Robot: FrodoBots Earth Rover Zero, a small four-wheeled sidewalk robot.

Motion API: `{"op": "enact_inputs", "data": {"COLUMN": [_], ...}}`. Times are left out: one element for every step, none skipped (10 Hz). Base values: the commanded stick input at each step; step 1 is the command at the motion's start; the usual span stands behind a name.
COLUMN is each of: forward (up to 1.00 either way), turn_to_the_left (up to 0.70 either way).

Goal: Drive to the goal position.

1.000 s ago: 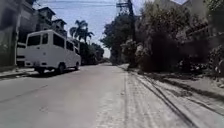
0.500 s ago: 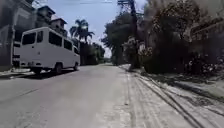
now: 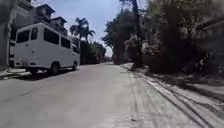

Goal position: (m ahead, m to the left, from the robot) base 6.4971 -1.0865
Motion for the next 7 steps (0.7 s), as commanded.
{"op": "enact_inputs", "data": {"forward": [0.85,0.85,0.85,0.85,0.85,0.85,0.85], "turn_to_the_left": [0.0,0.0,0.0,-0.18,-0.34,-0.34,-0.34]}}
